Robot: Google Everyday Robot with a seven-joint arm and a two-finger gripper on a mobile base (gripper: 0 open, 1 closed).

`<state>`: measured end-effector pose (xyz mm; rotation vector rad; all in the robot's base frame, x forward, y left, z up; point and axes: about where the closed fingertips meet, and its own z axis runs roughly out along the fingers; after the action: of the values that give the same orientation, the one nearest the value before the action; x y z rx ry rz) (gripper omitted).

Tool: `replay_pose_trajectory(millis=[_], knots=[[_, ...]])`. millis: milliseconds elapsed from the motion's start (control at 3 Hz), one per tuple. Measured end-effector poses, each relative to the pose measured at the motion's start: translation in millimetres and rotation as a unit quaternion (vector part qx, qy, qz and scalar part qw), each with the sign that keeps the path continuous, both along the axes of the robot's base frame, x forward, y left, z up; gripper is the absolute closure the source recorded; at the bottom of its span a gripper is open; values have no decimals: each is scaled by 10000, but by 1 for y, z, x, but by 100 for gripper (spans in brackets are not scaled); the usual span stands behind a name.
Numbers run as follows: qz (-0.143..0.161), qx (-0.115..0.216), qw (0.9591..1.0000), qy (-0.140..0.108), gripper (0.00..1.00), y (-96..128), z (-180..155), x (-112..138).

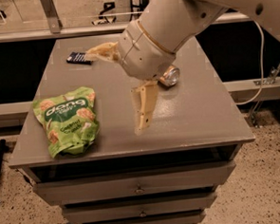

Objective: Pick green rice chip bag

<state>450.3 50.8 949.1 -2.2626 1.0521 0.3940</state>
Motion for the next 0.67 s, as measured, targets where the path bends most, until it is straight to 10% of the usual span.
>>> replay_pose_trajectory(millis=[667], knots=[[290,307,9986,-318,0,18,2,-2]])
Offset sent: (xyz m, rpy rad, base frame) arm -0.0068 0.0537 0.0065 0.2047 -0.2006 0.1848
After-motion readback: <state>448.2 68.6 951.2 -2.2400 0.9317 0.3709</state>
